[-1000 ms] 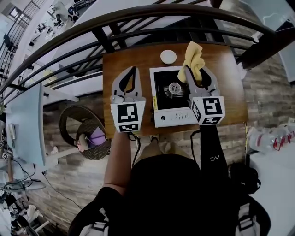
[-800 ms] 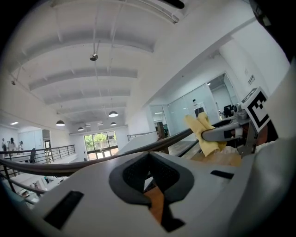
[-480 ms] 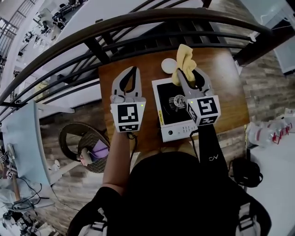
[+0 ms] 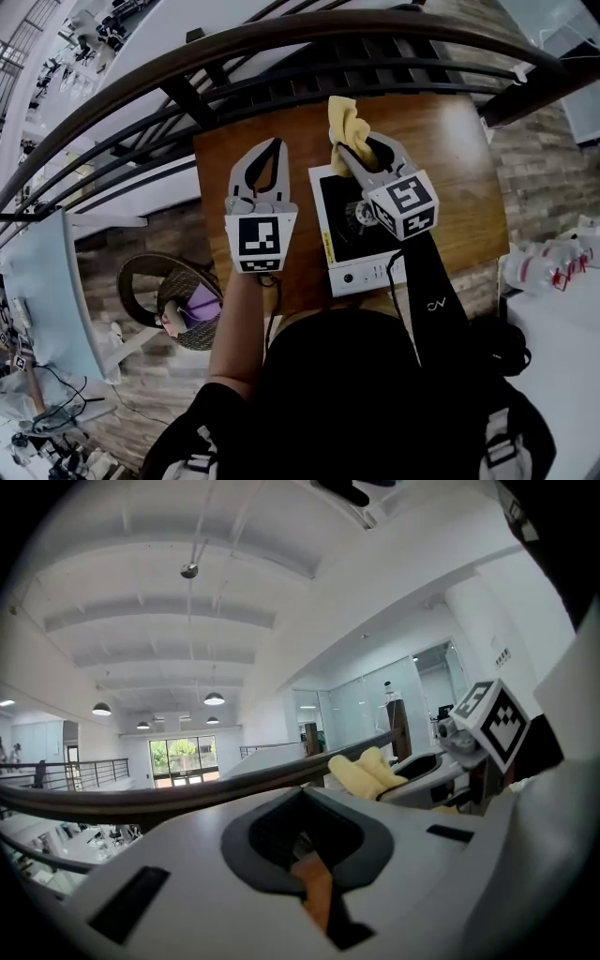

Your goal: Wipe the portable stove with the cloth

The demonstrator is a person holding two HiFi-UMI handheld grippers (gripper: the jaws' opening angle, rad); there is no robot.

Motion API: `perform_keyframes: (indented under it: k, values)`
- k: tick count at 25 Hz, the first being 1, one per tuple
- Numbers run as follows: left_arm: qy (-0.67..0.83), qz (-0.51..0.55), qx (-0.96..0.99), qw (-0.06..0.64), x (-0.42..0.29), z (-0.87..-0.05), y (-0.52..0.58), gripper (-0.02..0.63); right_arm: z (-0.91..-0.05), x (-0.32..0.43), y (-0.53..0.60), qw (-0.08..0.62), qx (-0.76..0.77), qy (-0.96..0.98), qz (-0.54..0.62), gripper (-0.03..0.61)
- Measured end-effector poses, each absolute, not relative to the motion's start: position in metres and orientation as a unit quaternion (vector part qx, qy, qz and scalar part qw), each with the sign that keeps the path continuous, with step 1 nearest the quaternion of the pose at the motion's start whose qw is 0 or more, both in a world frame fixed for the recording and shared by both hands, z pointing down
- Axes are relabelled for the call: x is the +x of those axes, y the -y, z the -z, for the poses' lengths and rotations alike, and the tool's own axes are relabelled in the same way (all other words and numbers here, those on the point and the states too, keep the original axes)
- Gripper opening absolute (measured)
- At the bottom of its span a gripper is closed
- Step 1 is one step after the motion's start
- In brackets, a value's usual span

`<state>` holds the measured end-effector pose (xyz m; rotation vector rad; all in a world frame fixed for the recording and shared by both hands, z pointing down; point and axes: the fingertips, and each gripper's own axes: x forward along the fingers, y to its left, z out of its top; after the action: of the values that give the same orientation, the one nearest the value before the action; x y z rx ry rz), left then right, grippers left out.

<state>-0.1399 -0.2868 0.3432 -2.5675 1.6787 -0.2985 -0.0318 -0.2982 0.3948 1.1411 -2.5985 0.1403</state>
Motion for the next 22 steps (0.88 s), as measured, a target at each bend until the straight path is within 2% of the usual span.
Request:
perform_keyframes:
  k: [9, 17, 22]
  values:
    - [-0.543, 0.118, -0.831, 0.011, -0.144, -0.377, 0.292, 0.006, -0.469, -0.082, 0.337, 0.270, 0.285, 0.917, -0.070, 0.127]
    - [-0.554, 0.129, -0.823, -0.001, -0.150, -0.389, 0.293, 0.006, -0.559, -0.108, 0.318, 0.363, 0.210, 0.900, -0.118, 0.127]
    - [-0.551, 0.135, -0.823, -0.004, -0.137, -0.398, 0.289, 0.006, -0.570, -0.086, 0.317, 0.365, 0.231, 0.893, -0.130, 0.127]
